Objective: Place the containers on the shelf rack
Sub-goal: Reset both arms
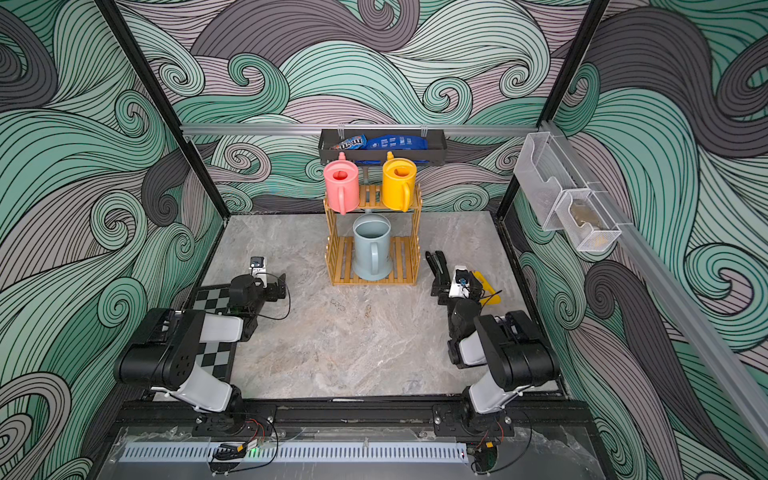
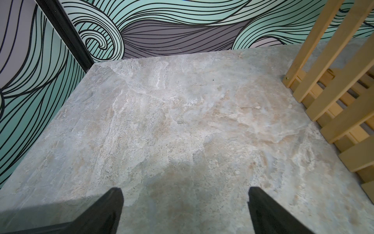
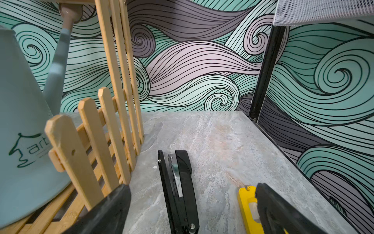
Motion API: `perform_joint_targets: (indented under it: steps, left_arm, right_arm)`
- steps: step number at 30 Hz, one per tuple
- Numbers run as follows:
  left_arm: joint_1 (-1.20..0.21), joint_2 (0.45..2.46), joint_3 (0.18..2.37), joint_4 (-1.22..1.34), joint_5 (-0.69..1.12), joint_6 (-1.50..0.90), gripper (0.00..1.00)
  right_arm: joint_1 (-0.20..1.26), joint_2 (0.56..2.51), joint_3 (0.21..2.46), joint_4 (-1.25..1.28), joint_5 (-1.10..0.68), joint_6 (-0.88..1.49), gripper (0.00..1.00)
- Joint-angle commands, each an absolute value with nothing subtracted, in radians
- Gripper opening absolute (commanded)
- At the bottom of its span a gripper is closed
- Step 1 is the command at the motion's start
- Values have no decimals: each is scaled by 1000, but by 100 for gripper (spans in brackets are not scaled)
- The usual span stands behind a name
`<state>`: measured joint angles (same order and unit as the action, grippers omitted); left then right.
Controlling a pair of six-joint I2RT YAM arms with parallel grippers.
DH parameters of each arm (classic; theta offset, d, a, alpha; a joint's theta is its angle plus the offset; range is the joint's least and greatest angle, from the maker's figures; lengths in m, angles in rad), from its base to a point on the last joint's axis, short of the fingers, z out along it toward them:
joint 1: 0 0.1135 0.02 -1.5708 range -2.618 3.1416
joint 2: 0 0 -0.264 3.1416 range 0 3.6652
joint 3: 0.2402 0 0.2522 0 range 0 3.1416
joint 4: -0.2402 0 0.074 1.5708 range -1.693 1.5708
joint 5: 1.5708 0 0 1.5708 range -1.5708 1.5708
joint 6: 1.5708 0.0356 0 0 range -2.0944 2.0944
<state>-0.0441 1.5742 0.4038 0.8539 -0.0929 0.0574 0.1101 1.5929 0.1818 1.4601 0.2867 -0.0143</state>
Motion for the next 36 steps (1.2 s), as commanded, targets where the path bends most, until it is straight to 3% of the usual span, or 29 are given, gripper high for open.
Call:
perform_joint_targets:
  steps: [1, 28, 36]
  left_arm:
    - [-38, 1582, 415, 882, -83, 65, 99]
    - [-37, 1582, 414, 882, -83, 65, 99]
    - [-37, 1582, 415, 882, -83, 65, 99]
  right_arm:
    - [92, 1581, 182, 1456, 224, 27, 99]
    - [107, 1582, 198, 1432, 184, -8, 99]
    - [111, 1591, 93, 1642, 187, -14, 99]
